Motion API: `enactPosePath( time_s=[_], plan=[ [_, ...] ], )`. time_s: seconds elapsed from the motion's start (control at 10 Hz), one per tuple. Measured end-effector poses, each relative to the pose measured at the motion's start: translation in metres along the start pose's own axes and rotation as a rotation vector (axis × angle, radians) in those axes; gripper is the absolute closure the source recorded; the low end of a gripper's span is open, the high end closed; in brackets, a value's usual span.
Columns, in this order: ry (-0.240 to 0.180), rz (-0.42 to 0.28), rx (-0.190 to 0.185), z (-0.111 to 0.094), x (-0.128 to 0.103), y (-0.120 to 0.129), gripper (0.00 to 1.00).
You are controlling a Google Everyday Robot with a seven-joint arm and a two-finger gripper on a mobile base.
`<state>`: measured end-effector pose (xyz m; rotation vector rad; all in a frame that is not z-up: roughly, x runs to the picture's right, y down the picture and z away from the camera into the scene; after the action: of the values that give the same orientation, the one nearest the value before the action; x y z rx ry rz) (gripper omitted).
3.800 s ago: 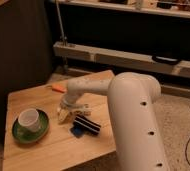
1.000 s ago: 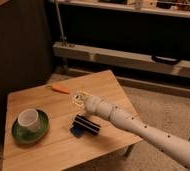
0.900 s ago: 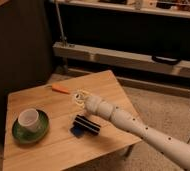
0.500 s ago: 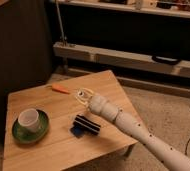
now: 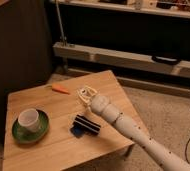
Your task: Stand the bottle upright
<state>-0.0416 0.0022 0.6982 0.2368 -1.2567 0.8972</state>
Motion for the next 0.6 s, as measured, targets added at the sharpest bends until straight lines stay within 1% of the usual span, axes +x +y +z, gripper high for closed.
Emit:
enactPosePath(
  time_s=[0.1,0.3,0.4,0.5,0.6],
  plan=[
    [-0.003,0.026,0.014,-0.002,0.004,-0.003,1.0],
    [-0.029,0.082,0.035,-0.006,0.012,-0.007,1.0],
    [-0.035,0.093,0.042,-0.007,0.015,-0.008,1.0],
    [-0.027,0.089,0.046,-0.007,0.016,-0.01,1.0],
    [-0.003,0.096,0.048,-0.007,0.019,-0.011,1.0]
  ],
)
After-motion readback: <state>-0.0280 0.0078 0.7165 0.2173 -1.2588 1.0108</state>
